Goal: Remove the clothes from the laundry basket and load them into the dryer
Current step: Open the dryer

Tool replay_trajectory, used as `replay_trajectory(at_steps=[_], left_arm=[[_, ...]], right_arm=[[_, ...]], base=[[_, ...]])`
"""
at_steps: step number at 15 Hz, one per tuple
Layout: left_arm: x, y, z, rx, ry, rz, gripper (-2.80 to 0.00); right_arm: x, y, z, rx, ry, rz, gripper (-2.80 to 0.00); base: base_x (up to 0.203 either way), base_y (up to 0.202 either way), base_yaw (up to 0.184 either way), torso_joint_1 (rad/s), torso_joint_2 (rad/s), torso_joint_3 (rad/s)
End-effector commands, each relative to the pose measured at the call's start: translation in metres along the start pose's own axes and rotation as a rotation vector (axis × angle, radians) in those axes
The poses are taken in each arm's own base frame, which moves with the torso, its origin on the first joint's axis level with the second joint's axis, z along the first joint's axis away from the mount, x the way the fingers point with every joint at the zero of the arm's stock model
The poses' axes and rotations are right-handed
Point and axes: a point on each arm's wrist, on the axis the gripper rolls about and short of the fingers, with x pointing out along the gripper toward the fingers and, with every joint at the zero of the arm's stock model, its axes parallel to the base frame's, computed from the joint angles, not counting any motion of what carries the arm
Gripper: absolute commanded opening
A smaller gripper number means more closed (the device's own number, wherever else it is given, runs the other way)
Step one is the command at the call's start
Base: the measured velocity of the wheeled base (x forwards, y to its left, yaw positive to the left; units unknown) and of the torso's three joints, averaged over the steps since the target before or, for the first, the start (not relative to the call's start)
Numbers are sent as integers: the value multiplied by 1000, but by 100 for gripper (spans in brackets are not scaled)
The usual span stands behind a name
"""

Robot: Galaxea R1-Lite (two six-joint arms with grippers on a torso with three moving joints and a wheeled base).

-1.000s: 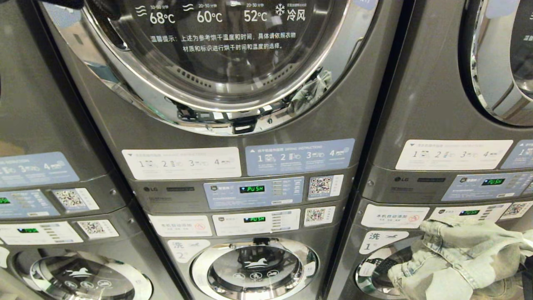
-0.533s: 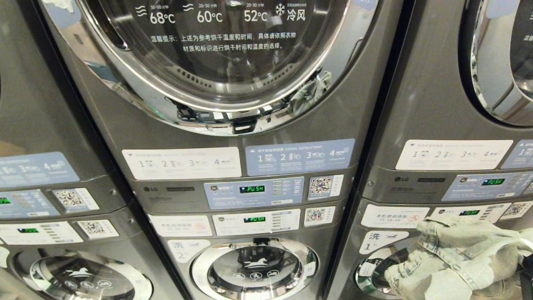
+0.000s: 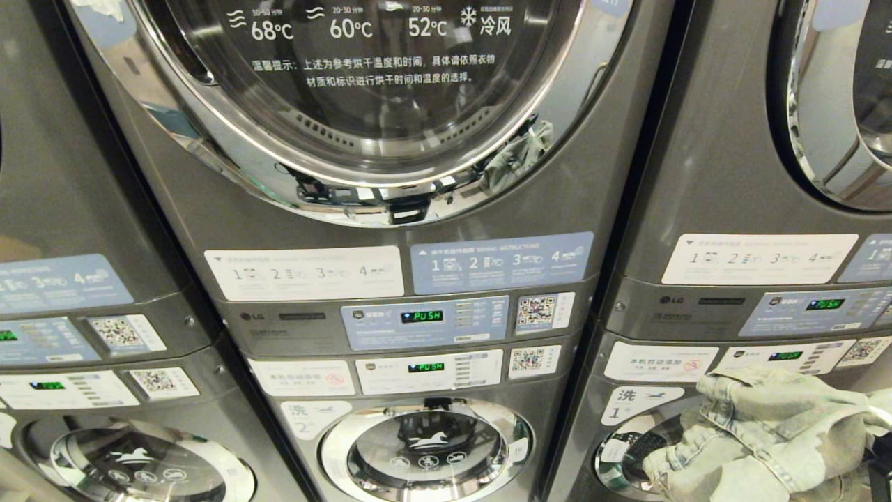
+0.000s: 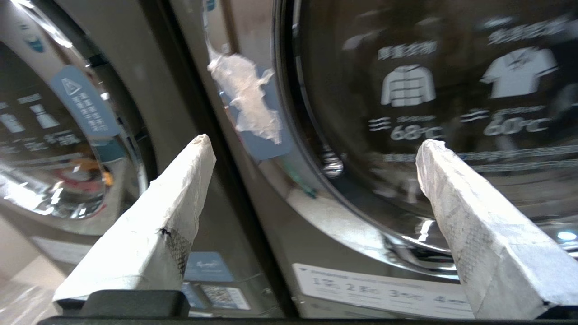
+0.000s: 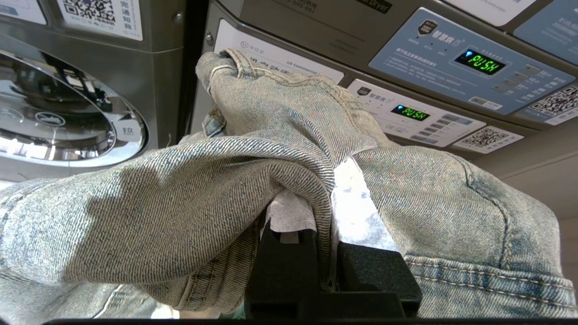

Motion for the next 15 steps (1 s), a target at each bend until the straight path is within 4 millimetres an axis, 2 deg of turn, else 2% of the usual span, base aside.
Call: replay_trajectory(at_steps=[1, 4, 9, 13, 15], left_arm=[[9, -6, -8, 41, 22, 39, 0], [42, -25, -19, 101, 59, 147, 0], [79, -70, -14, 92, 64, 205, 0], [94, -85, -15, 133, 104, 260, 0], [105, -83, -23, 154, 137, 308, 0]], right_arm=[[-2, 0, 0, -3, -9, -4, -280], [-2, 0, -1, -4, -9, -4, -280], [-2, 0, 1, -2, -15, -6, -280], [-2, 0, -1, -7, -10, -6, -280], [-2, 1, -2, -3, -6, -4, -280]], base=[[0, 0, 0, 0, 0, 0], [0, 0, 0, 0, 0, 0], [0, 0, 0, 0, 0, 0], [0, 0, 0, 0, 0, 0], [0, 0, 0, 0, 0, 0]])
